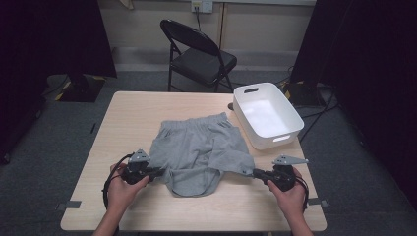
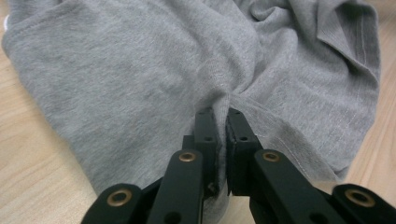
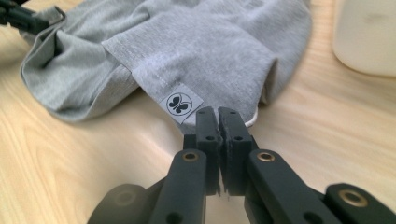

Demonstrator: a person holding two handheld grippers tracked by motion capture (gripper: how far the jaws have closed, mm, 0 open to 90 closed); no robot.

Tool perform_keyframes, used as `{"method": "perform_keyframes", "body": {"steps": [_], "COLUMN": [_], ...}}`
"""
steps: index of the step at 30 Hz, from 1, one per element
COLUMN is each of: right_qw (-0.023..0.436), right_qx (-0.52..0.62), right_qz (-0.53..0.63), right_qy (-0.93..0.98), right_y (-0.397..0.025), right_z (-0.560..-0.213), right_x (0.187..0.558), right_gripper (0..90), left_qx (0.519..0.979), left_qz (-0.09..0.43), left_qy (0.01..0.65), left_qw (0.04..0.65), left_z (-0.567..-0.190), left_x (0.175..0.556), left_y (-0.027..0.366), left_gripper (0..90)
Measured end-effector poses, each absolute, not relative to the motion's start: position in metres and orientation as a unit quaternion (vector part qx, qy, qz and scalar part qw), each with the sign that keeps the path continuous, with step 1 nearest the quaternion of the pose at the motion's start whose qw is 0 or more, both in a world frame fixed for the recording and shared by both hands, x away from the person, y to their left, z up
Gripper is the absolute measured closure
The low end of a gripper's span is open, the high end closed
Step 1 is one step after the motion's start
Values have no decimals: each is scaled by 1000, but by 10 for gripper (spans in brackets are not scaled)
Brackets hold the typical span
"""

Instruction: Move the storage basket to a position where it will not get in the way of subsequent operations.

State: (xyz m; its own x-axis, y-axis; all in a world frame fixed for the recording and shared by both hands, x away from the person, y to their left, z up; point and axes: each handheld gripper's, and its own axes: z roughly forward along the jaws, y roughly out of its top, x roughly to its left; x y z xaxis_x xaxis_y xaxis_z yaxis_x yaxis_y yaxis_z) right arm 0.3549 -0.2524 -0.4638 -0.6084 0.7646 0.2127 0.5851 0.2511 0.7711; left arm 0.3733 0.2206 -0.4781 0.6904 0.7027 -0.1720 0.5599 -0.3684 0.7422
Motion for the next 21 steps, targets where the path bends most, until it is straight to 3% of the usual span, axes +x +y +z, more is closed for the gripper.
{"method": "perform_keyframes", "body": {"steps": [21], "right_qw": [92], "right_qx": [460], "right_qz": [402], "right_qy": [786], "right_y": [-312], "right_z": [-482], "right_x": [311], "right_gripper": [881], "left_qx": [818], "left_qz": [87], "left_qy": [395], "left_qw": [409], "left_z": [-478], "left_x": [372], "left_y": [229], "left_gripper": [863]}}
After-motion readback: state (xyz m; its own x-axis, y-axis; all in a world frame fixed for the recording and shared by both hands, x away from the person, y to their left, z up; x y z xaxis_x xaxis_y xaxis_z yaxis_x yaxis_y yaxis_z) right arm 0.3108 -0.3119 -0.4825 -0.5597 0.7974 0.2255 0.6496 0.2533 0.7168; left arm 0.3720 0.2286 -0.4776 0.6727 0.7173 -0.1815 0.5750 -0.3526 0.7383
